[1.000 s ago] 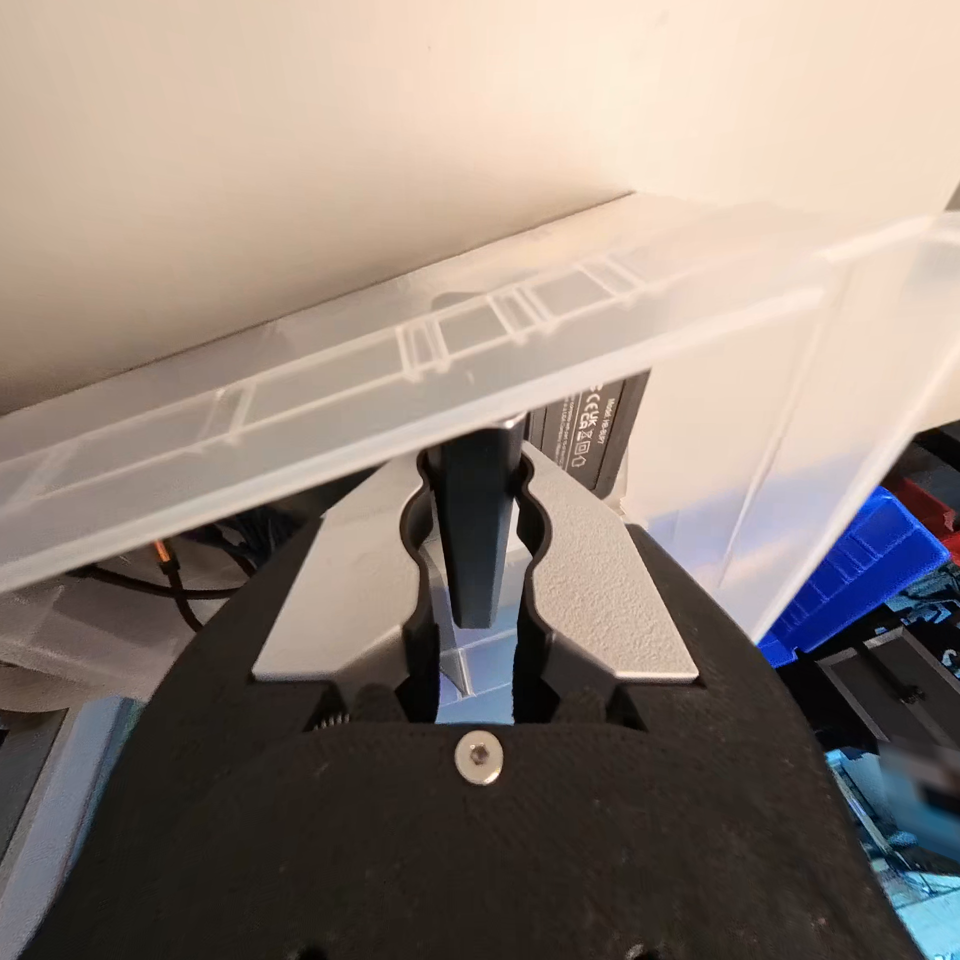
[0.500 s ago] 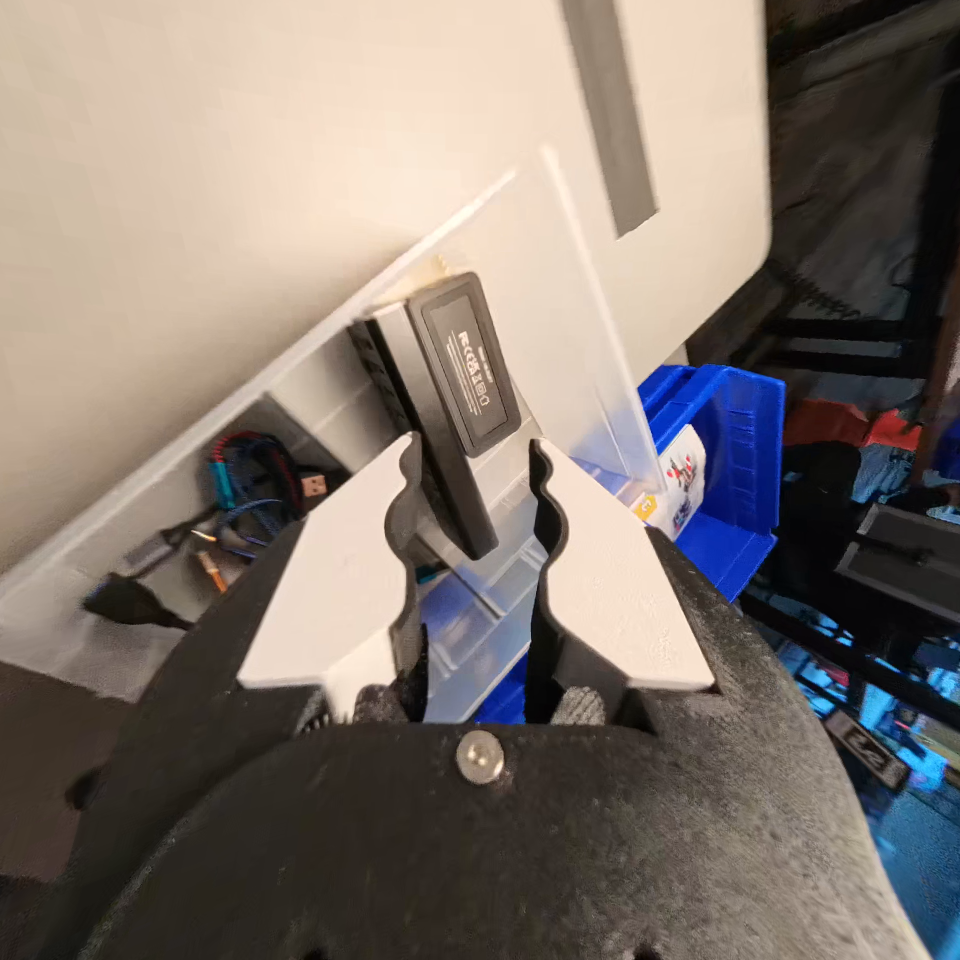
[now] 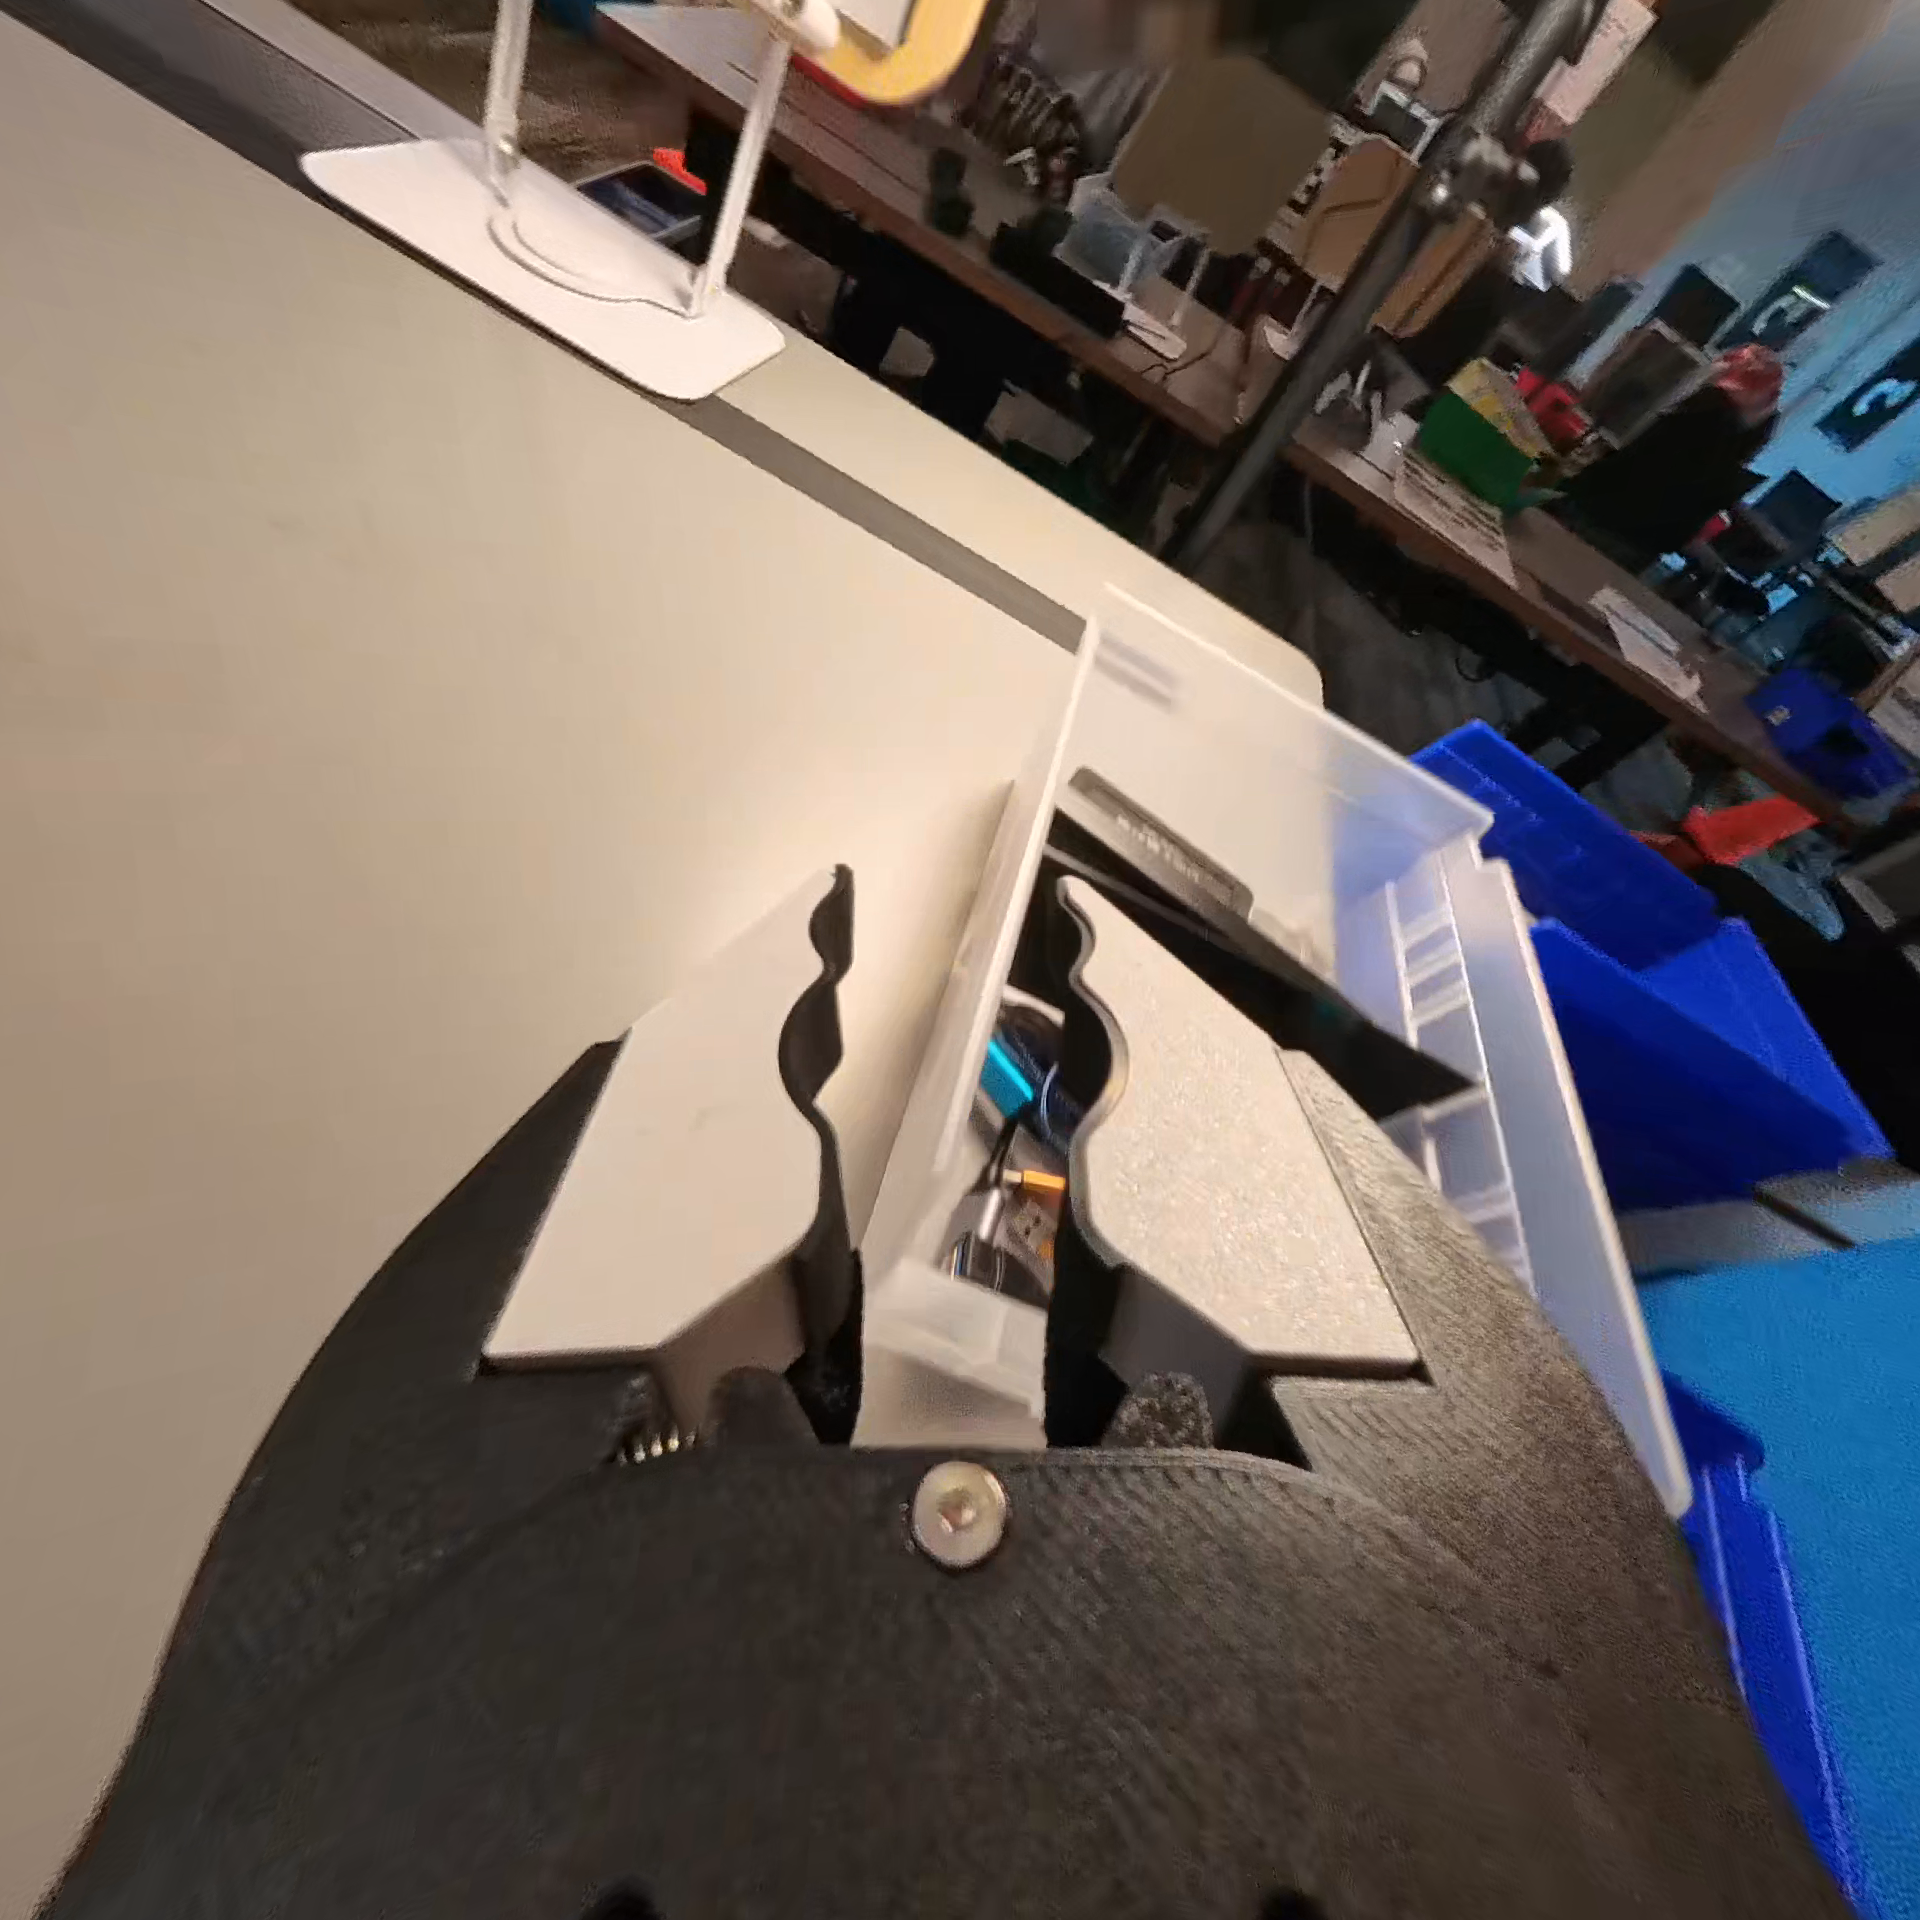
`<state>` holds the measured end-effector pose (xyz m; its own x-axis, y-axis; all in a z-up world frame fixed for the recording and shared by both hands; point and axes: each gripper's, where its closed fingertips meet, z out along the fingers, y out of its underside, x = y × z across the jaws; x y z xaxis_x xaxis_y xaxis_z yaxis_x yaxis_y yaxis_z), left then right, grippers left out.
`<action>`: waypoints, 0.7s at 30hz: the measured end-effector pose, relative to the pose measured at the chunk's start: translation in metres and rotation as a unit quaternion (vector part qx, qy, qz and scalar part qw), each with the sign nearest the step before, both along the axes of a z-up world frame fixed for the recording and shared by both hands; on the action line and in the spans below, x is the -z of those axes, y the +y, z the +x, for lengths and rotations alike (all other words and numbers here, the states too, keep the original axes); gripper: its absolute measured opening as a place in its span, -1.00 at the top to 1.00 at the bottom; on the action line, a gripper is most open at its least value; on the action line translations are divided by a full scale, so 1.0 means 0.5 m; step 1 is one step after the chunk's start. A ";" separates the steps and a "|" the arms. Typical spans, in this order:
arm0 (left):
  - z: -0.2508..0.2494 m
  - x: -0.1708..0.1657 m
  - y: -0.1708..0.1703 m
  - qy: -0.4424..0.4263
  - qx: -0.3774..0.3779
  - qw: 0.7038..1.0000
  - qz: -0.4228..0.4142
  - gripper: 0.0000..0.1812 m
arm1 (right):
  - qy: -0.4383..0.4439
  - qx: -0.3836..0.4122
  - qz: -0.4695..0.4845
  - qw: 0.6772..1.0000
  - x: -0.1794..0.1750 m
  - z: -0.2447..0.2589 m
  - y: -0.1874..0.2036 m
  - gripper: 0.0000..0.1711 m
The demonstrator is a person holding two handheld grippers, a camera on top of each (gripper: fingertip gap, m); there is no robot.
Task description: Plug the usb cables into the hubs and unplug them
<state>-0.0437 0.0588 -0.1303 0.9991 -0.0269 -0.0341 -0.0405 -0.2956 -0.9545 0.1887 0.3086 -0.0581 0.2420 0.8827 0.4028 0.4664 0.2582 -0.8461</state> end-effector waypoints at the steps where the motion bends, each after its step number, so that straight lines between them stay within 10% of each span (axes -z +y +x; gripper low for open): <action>1: -0.017 0.008 -0.005 0.011 -0.027 0.999 -0.013 0.38 | -0.003 0.006 -0.006 1.000 0.016 0.016 0.003 0.53; 10: -0.145 0.016 -0.194 0.122 -0.284 0.946 -0.101 0.13 | 0.021 0.032 -0.077 0.996 0.077 0.112 0.026 0.23; 21: -0.255 -0.055 -0.727 0.120 -0.610 0.780 -0.072 0.04 | 0.047 0.036 -0.093 0.994 0.112 0.091 0.029 -0.19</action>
